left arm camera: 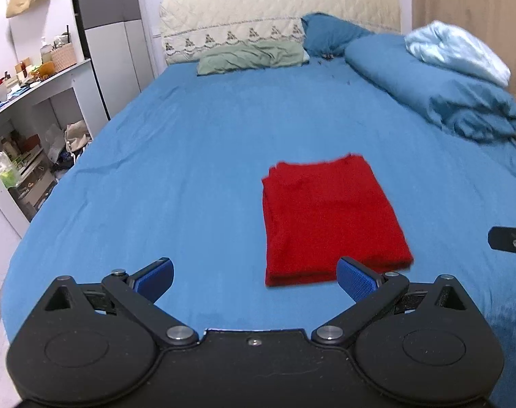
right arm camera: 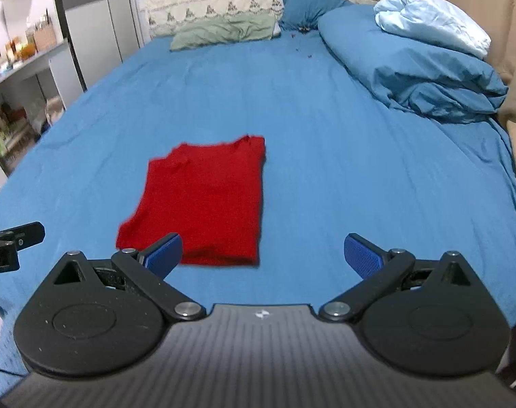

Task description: Fold small clothes

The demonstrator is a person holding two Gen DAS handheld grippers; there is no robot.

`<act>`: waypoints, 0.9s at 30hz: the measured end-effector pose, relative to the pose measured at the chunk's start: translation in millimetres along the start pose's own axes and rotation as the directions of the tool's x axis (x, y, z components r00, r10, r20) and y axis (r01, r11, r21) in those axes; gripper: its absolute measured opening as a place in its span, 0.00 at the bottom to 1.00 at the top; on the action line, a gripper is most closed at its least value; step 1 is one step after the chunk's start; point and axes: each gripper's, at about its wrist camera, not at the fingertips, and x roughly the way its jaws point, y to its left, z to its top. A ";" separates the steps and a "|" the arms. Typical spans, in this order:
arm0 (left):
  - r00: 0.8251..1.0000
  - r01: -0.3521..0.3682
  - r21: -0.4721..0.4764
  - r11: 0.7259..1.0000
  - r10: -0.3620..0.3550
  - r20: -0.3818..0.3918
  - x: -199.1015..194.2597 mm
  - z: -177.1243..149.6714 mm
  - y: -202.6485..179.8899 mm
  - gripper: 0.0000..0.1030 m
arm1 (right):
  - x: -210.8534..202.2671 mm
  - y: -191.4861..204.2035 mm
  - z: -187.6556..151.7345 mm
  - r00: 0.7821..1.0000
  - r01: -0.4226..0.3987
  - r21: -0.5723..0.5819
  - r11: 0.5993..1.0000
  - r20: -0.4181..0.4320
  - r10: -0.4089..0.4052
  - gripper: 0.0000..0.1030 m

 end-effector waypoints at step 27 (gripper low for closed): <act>0.999 0.008 0.013 1.000 -0.008 0.046 -7.6 -14.4 1.7 1.00 | -0.9 3.3 -43.6 0.995 0.050 -0.007 0.999 -0.086 -0.051 1.00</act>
